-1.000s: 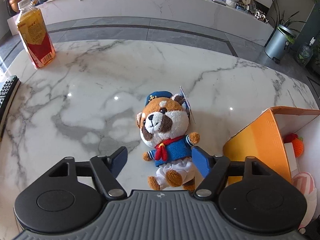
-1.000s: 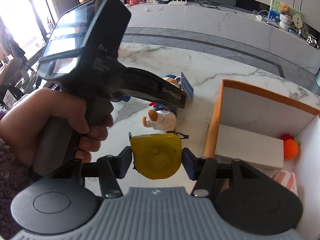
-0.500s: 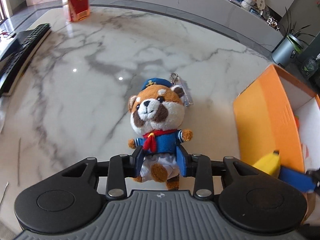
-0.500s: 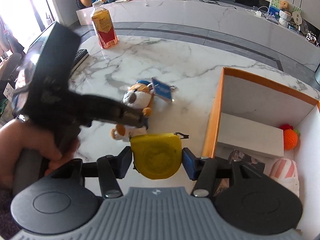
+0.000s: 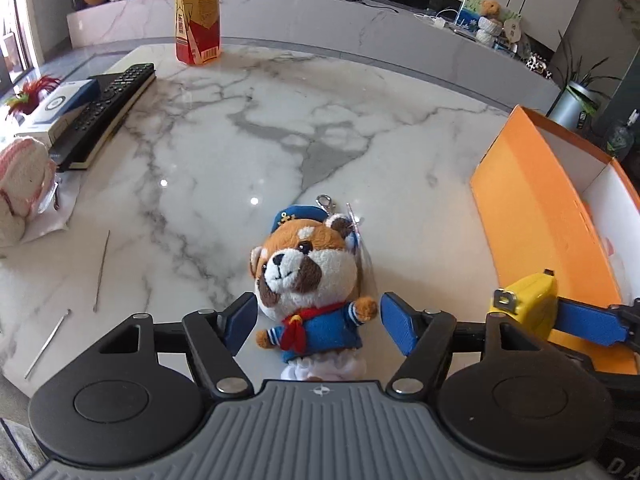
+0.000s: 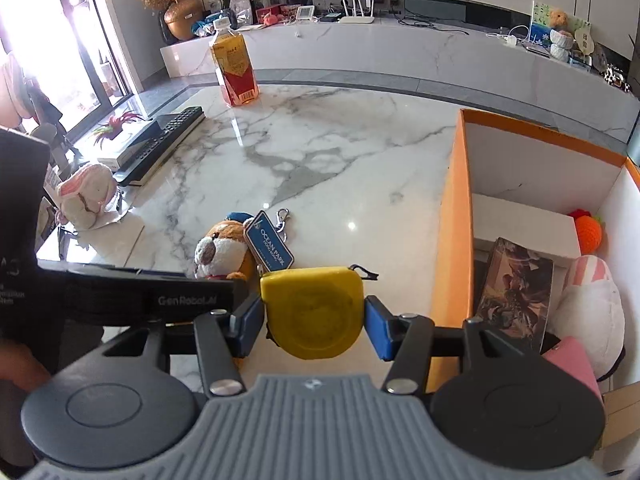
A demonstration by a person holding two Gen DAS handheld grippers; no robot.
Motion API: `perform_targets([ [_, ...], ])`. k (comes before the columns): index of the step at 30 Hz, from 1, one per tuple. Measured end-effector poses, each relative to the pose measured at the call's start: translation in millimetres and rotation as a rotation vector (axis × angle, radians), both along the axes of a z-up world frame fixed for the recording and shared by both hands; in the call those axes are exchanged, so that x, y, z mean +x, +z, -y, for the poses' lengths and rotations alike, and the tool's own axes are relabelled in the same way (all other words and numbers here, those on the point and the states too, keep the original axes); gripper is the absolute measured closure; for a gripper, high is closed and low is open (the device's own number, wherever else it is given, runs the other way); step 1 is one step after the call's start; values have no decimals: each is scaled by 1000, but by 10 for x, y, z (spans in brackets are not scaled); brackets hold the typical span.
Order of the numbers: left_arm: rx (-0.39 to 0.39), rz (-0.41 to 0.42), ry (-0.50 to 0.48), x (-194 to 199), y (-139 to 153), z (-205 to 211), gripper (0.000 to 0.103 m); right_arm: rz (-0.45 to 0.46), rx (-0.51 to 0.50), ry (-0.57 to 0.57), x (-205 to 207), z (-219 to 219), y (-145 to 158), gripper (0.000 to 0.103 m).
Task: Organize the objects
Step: 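Grasp the plush bear with the left tool while right tool holds the tape measure, then carry the plush bear and tape measure over the orange box with both tools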
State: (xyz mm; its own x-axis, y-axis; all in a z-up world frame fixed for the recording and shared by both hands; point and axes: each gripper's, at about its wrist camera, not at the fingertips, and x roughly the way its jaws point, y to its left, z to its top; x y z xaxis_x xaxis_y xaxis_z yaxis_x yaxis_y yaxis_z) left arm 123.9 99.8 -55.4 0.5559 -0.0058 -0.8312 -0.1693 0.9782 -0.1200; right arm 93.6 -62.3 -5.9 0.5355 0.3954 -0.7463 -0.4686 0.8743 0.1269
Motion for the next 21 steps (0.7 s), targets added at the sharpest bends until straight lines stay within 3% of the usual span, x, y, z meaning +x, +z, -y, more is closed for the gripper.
perform_targets([
  [3,-5,-50,-7,19,-129,32,29,25,-4,1,-35,-18,-3,47],
  [7,94,-55,-29,-28,-227,139,37,48,10,17,-85,12,12,47],
  [10,45,-35,-14,-102,-204,89,55,70,25,21,-109,39,17,47],
  [18,18,-1,54,-242,-73,7,60,68,26,43,-202,109,-13,47],
  [21,60,3,48,-287,-53,40,61,80,35,39,-209,112,34,47],
])
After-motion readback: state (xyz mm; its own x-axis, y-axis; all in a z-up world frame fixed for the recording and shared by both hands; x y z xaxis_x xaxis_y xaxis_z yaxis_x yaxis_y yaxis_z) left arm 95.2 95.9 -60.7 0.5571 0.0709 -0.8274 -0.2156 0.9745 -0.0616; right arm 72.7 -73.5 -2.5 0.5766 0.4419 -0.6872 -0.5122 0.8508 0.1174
